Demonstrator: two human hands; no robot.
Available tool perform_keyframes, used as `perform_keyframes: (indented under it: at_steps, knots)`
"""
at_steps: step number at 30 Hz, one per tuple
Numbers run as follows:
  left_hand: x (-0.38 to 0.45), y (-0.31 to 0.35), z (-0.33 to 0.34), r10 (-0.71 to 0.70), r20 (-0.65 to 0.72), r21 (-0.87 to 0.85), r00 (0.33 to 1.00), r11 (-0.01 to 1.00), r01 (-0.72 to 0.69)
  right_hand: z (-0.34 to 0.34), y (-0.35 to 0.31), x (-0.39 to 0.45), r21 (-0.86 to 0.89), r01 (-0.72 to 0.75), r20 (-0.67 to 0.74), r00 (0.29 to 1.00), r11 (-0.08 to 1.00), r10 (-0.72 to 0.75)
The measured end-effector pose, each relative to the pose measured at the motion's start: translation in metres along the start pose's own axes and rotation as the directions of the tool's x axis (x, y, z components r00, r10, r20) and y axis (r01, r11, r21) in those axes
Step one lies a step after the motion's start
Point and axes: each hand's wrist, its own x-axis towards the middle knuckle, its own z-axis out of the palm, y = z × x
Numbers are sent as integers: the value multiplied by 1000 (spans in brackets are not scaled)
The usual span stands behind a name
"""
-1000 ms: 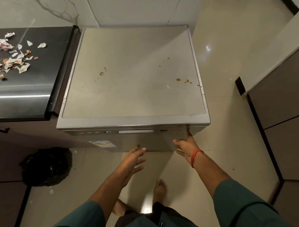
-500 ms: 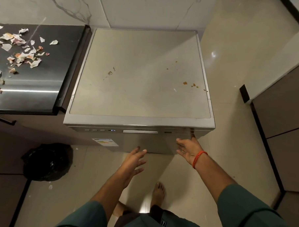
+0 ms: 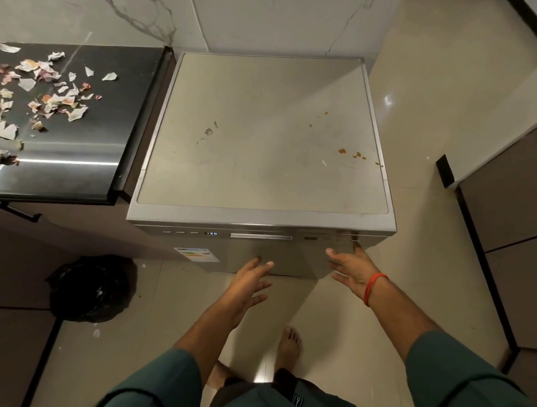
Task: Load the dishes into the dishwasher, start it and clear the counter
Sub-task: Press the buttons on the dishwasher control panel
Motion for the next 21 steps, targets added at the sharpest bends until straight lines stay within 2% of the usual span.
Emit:
perform_keyframes:
  at_steps: [9, 13, 21]
  knots:
    - [-7, -6, -30, 8, -36, 7, 999, 1000, -7, 23, 14, 0, -96, -30, -42, 999, 995, 26]
    - [-9, -10, -41, 29, -63, 109, 998, 994, -21, 31, 14, -1, -144, -14, -84, 996, 989, 2]
    - [-10, -13, -49, 75, -16, 269, 997, 961, -68, 42, 18, -1, -151, -19, -129, 992, 988, -1]
